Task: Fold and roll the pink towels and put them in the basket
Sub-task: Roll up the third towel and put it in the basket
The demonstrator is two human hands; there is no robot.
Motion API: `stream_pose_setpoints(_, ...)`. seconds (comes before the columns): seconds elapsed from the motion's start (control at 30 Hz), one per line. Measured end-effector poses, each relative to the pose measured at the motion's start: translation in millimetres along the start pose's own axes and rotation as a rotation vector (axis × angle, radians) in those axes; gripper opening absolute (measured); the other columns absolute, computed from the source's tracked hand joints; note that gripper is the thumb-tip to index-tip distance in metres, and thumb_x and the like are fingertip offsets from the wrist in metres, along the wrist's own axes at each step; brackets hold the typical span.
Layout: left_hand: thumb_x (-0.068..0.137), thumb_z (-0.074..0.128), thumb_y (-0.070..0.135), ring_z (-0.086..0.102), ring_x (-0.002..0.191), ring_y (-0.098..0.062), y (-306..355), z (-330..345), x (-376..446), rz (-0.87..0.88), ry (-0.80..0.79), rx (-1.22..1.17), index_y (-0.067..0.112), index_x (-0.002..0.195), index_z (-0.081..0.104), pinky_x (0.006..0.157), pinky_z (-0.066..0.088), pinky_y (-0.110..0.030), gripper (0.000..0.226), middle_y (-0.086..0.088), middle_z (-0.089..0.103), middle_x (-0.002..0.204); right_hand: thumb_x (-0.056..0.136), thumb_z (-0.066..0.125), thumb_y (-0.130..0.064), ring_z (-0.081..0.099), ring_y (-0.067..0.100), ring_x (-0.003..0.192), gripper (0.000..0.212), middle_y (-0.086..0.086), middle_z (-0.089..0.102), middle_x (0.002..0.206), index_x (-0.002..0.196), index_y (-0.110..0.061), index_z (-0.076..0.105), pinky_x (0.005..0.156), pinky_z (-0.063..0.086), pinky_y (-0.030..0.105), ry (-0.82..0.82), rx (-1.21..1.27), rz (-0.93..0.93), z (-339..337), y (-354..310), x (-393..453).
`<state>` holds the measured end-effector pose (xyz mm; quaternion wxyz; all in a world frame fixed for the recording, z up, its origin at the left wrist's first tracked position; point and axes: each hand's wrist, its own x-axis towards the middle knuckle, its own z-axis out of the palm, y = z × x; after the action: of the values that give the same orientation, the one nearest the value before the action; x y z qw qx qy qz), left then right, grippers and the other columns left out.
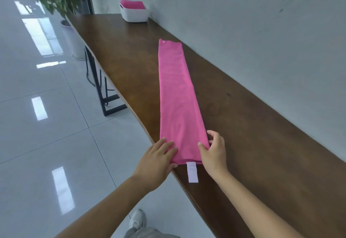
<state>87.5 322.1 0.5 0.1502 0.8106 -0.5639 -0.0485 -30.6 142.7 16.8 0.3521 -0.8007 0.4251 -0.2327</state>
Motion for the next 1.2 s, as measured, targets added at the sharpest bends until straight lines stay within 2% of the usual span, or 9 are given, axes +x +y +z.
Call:
stream_pose_setpoints(0.17, 0.087, 0.074, 0.038, 0.061, 0.121, -0.027, 13, -3, 0, -0.009, 0.048, 0.076, 0.020, 0.122, 0.069, 0.097, 0.055, -0.043, 0.040, -0.002, 0.068, 0.125, 0.089, 0.072, -0.029, 0.067, 0.020, 0.085, 0.031, 0.003, 0.064, 0.102, 0.107, -0.020, 0.048, 0.073, 0.055, 0.036, -0.200, -0.029, 0.190, -20, -8, 3)
stream_pose_setpoints(0.27, 0.082, 0.074, 0.047, 0.066, 0.104, -0.021, 23, -8, 3, -0.015, 0.108, 0.167, 0.025, 0.110, 0.070, 0.095, 0.053, -0.040, 0.036, 0.005, 0.070, 0.111, 0.094, 0.066, -0.017, 0.069, 0.019, 0.062, 0.019, 0.012, 0.070, 0.095, 0.103, -0.013, 0.050, 0.054, 0.051, 0.028, -0.359, 0.198, 0.305, -31, -12, 6)
stream_pose_setpoints(0.43, 0.090, 0.066, 0.041, 0.062, 0.100, -0.022, 33, -4, 13, -0.014, 0.127, 0.142, 0.024, 0.116, 0.060, 0.089, 0.054, -0.038, 0.031, 0.003, 0.063, 0.113, 0.095, 0.061, 0.000, 0.063, 0.018, 0.065, 0.010, 0.011, 0.065, 0.086, 0.103, -0.006, 0.065, 0.061, 0.050, 0.026, -0.476, 0.809, 0.444, -41, -5, 0)
stream_pose_setpoints(0.63, 0.066, 0.087, 0.017, 0.059, 0.074, -0.019, 29, 7, 20, 0.022, 0.162, 0.170, 0.020, 0.102, 0.059, 0.062, 0.056, -0.032, 0.046, 0.002, 0.059, 0.093, 0.084, 0.066, 0.013, 0.065, 0.021, 0.082, 0.039, 0.014, 0.069, 0.099, 0.119, -0.005, 0.067, 0.073, 0.055, 0.028, -0.540, 0.863, 0.417, -48, 5, -12)
stream_pose_setpoints(0.8, 0.071, 0.087, 0.019, 0.060, 0.078, -0.017, 23, 15, 17, 0.031, 0.254, 0.095, 0.022, 0.100, 0.062, 0.064, 0.057, -0.030, 0.038, 0.006, 0.061, 0.091, 0.076, 0.076, 0.005, 0.071, 0.015, 0.097, 0.050, 0.003, 0.073, 0.111, 0.113, -0.028, 0.070, 0.086, 0.058, 0.030, -0.455, 0.488, 0.195, -48, 17, -22)
stream_pose_setpoints(0.9, 0.095, 0.060, 0.029, 0.056, 0.081, -0.016, 22, 14, 19, 0.020, 0.315, 0.081, 0.026, 0.096, 0.060, 0.066, 0.055, -0.030, 0.004, 0.008, 0.059, 0.089, 0.079, 0.081, -0.009, 0.061, 0.004, 0.104, 0.039, -0.014, 0.060, 0.111, 0.105, -0.034, 0.069, 0.091, 0.055, 0.027, -0.305, 0.142, -0.097, -42, 24, -20)
stream_pose_setpoints(1.0, 0.100, 0.041, 0.037, 0.054, 0.082, -0.014, 27, 9, 19, -0.044, 0.313, 0.048, 0.026, 0.093, 0.063, 0.066, 0.052, -0.029, 0.026, 0.010, 0.059, 0.088, 0.080, 0.084, -0.022, 0.044, 0.005, 0.113, 0.025, -0.016, 0.045, 0.116, 0.099, -0.029, 0.070, 0.094, 0.047, 0.019, -0.158, -0.230, -0.435, -42, 31, -13)
stream_pose_setpoints(1.07, 0.100, 0.048, 0.033, 0.054, 0.082, -0.014, 27, 8, 18, -0.051, 0.316, 0.036, 0.027, 0.095, 0.065, 0.066, 0.053, -0.028, 0.019, 0.010, 0.060, 0.088, 0.077, 0.085, -0.021, 0.043, 0.012, 0.116, 0.024, -0.010, 0.047, 0.118, 0.098, -0.023, 0.072, 0.096, 0.048, 0.024, -0.135, -0.386, -0.586, -42, 34, -8)
stream_pose_setpoints(1.2, 0.089, 0.072, 0.020, 0.058, 0.079, -0.013, 27, 9, 18, -0.121, 0.268, -0.053, 0.027, 0.099, 0.070, 0.067, 0.053, -0.024, 0.013, 0.010, 0.064, 0.090, 0.077, 0.085, -0.013, 0.054, 0.012, 0.094, 0.027, -0.009, 0.058, 0.095, 0.102, -0.016, 0.075, 0.081, 0.052, 0.026, -0.166, -0.374, -0.727, -40, 37, 0)
